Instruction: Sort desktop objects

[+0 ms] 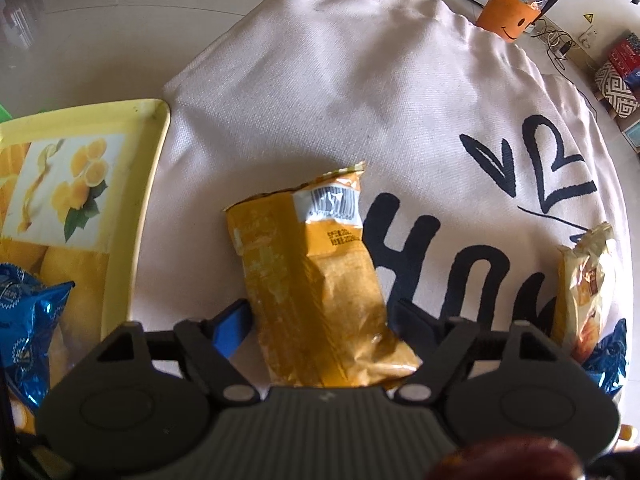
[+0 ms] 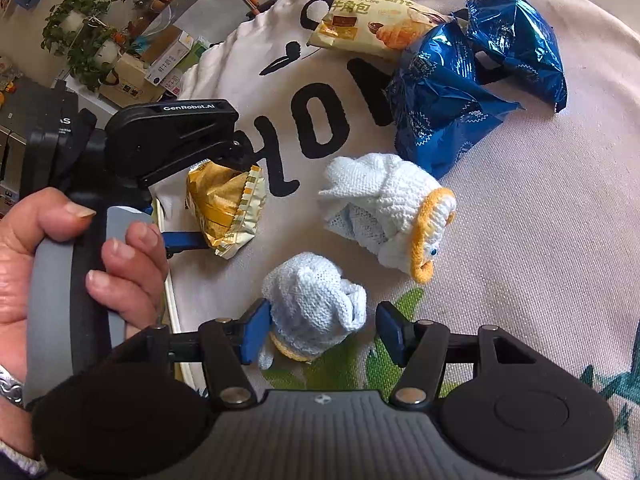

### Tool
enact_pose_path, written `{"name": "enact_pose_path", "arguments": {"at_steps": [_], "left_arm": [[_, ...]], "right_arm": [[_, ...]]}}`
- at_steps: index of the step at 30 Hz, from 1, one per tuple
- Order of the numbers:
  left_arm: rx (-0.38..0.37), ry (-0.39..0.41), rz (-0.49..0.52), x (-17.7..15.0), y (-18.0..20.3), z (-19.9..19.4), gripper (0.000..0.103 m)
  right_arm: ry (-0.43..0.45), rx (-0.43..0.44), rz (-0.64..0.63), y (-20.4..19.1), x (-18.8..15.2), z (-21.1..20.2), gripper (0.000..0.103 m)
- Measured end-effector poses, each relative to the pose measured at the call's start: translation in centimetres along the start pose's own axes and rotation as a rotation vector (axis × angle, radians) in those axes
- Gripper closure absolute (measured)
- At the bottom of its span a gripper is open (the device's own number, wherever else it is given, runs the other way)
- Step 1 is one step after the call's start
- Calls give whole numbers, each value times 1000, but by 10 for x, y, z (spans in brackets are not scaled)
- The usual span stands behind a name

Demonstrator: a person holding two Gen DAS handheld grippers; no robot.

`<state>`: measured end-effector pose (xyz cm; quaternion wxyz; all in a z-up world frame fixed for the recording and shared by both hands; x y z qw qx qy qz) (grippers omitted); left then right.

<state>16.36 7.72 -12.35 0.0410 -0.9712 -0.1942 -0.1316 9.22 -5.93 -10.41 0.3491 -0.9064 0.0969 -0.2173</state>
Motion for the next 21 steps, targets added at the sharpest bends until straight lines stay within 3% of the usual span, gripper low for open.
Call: {"name": "enact_pose_path", "arguments": {"at_steps": [10,21], "left_arm": [[-86,-1,-54,0,-3,-10,37],[-99,45,-49,6,-4,-33,37]], "right_arm": [[21,29,-19,-5,2,-2,60],[47,72,-20,-13,9,-8,63]]}}
Point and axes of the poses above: each gripper's, at about its wrist camera, not at the fingertips, and z roughly the way its jaws point, y to its right, x to its top, the point moved 5 cm from there along z, roughly the way its jaws point, and after that the axes turned 13 degrees about x, right-handed, at the moved point
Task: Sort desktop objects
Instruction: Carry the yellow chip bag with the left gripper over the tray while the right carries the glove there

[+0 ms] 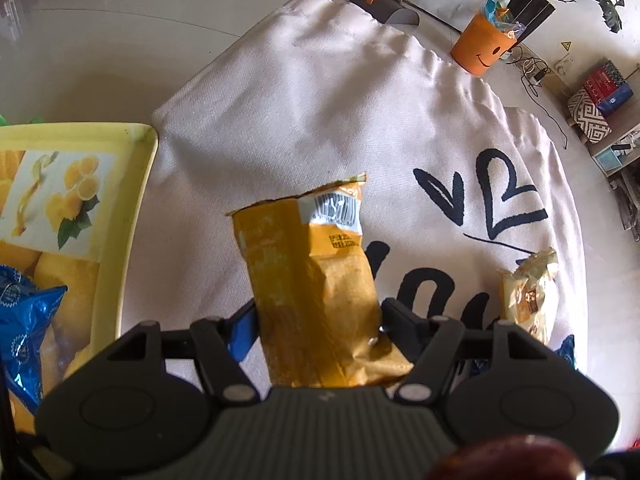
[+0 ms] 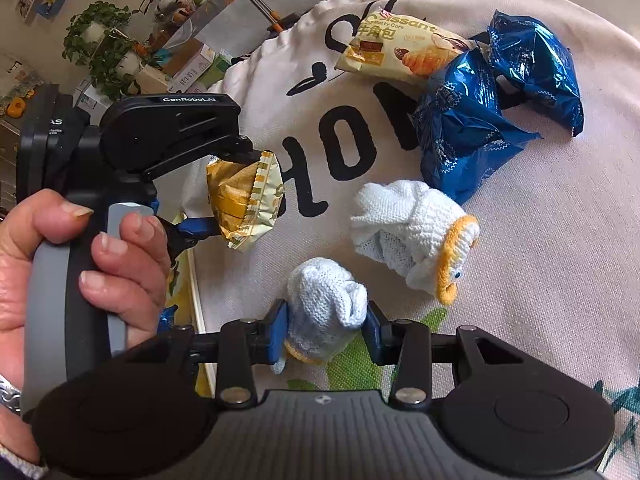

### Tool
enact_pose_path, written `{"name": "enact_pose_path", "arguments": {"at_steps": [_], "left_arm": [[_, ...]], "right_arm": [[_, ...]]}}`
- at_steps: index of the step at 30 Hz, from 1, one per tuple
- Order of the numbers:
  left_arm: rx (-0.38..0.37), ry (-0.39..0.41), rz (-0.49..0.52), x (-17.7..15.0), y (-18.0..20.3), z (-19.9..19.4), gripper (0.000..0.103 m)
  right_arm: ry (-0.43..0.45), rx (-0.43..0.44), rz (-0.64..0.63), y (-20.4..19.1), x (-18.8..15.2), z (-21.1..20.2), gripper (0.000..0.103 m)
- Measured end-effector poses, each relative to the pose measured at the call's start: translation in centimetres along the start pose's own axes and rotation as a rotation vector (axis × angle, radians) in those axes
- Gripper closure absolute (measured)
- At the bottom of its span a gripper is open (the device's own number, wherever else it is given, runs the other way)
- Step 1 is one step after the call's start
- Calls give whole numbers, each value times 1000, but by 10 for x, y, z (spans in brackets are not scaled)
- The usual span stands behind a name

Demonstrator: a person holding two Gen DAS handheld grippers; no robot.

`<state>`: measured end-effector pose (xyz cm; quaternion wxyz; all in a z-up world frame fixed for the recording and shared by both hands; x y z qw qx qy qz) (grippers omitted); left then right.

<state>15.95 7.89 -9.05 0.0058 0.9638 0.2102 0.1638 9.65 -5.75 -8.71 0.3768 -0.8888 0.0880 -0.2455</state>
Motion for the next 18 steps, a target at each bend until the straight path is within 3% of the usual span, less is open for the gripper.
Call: {"name": "enact_pose_path", "arguments": {"at_steps": [18], "left_arm": [[-4,56,-49,8,-32,-51,37]], "right_arm": [[39,73,-22,-36,4,-12,62]]}}
Point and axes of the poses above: each gripper's, at about its wrist camera, not at the fingertips, and z roughly the way its jaws point, y to its right, x to its top, the point moved 5 cm from there along z, roughly the way its jaws point, and after that the axes turned 13 degrees about x, right-handed, at the moved point
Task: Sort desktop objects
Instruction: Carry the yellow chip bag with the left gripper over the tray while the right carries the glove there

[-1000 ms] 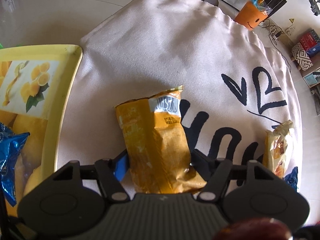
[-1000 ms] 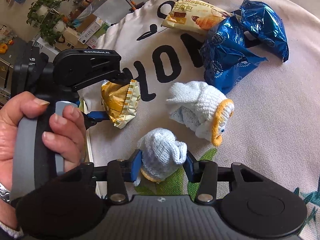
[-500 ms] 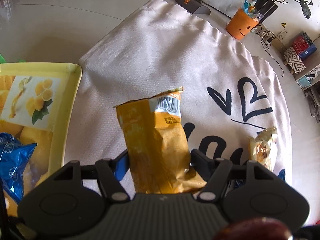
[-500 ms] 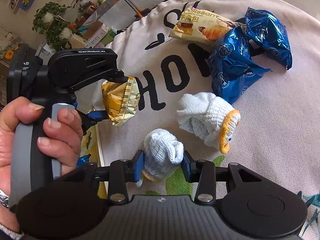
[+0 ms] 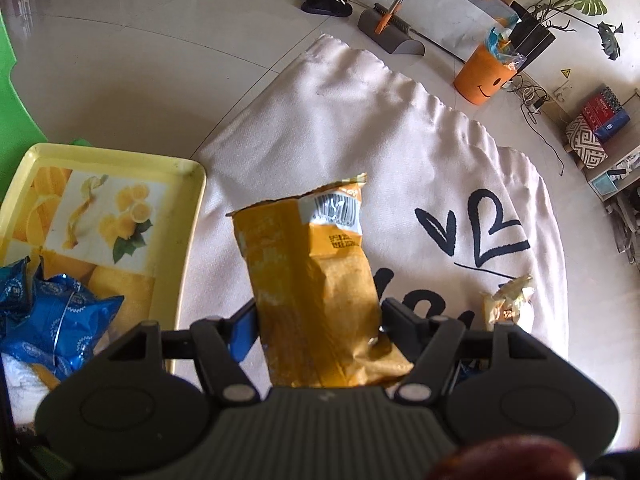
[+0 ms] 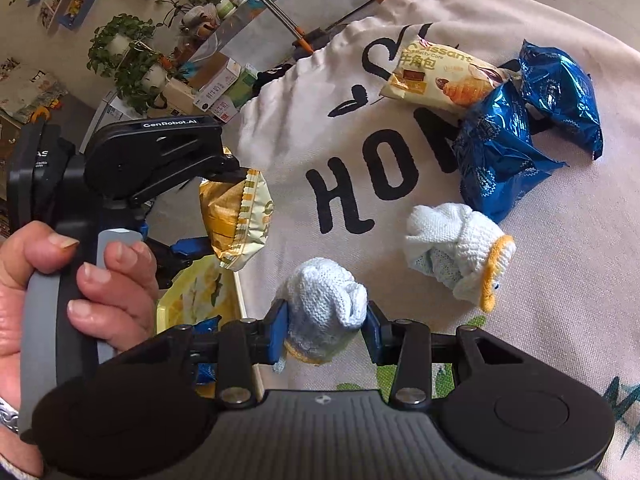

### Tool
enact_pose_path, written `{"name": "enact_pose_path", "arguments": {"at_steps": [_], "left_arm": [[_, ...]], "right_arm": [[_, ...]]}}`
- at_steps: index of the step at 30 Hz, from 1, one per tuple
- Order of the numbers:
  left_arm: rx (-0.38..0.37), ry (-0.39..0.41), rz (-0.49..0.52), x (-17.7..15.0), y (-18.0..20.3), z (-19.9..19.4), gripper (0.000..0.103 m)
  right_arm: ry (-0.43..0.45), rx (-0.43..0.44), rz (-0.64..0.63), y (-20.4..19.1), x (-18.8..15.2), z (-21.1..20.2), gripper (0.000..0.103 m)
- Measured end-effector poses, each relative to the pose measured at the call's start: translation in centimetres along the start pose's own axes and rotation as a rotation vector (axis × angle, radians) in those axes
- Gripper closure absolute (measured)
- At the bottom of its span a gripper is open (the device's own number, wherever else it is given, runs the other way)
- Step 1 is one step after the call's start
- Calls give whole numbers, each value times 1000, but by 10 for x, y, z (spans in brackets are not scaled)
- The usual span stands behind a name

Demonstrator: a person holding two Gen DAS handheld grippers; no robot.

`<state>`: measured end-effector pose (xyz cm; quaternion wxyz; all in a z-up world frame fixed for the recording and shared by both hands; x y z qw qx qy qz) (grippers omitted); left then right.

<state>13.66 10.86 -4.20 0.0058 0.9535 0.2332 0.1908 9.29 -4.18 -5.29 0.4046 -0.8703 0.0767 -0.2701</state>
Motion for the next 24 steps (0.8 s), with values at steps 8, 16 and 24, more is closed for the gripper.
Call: {"name": "enact_pose_path", "arguments": {"at_steps": [8,16,24], "left_arm": [[-1,48,-71,15,-42,-31,39],[16,53,-206,33,-98,-39,39],[79,79,-344,52,-152,-39,39]], "right_arm": [[-9,33,-49,-28,-9,6,62],[-83,72,-59,-48,-33,32,62],[-145,100,-53,-63,-57,54,62]]}}
Point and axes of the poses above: each gripper's, at about its wrist camera, not at the fingertips, and z roughly the way its jaws point, y to its right, x to its top, the point moved 5 cm from there along z, roughly the way its jaws point, and after that the axes turned 13 degrees about x, right-handed, at the moved point
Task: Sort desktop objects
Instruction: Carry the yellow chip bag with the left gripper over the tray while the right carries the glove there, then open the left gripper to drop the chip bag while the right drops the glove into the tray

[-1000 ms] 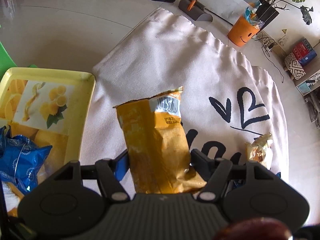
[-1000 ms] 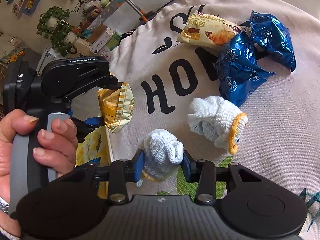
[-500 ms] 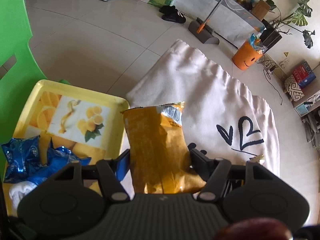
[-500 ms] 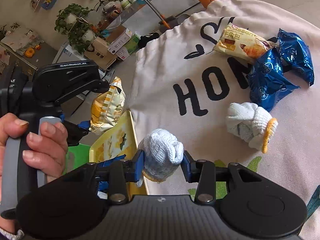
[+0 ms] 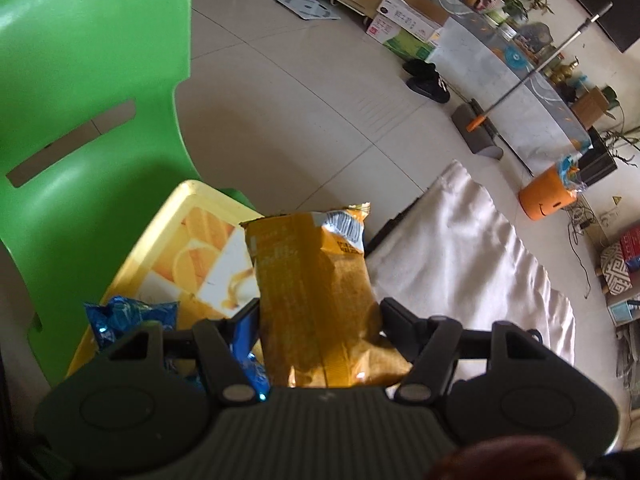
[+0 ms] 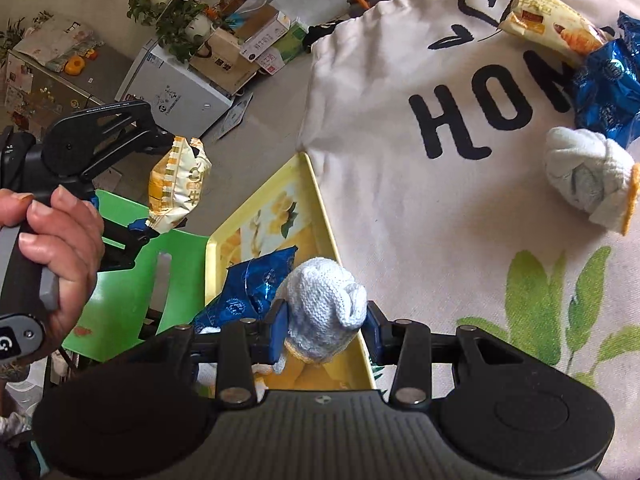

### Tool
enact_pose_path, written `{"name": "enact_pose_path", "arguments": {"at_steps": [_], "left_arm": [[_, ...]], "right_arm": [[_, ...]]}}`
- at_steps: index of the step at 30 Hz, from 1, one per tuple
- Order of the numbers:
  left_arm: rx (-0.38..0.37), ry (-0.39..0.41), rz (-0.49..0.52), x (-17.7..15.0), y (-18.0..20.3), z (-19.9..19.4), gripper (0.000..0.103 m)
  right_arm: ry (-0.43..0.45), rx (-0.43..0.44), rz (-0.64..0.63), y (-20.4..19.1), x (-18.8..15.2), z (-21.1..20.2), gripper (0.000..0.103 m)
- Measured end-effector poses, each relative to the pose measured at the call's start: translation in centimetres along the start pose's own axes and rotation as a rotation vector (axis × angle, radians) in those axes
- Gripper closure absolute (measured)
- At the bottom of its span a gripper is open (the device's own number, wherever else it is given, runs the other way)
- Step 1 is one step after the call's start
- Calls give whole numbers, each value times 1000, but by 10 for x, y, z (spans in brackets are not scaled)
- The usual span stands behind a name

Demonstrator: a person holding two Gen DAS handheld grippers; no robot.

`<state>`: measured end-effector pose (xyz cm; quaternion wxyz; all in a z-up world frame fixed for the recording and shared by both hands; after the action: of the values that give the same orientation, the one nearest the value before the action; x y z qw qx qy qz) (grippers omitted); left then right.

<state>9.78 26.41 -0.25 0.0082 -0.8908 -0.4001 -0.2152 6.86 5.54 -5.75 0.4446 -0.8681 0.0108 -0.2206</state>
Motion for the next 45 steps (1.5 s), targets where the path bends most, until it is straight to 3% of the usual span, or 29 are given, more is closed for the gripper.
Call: {"name": "enact_pose_path", "arguments": {"at_steps": [15,19,23,35,45], "left_arm": [[132,-16,-128,20,-44,33,39],[178,-19,-155,19,-50,36,18],[186,11,-139,20,-44,27,10],[93,24,-39,4,-8,3,4],[2,12,76,-32,25,-19,1]], "right_arm": [[-120,53,-12,-17,-31,45,61],[-116,60,27,-14,-30,44,52],[-80,45,11,-15,-22,37,45],[-28,-26,36,-7,2,15,43],[0,-140,13,0,23,-29,37]]}}
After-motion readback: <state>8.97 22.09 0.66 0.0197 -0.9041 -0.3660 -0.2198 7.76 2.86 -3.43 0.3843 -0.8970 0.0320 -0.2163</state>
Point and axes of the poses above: each gripper's, at about its wrist camera, not at the fingertips, and z roughly the way its jaws point, y to its right, x to its top, the point moved 5 cm from there along z, roughly the way its jaws point, and after that the axes turned 13 degrees about x, right-handed, at the moved point
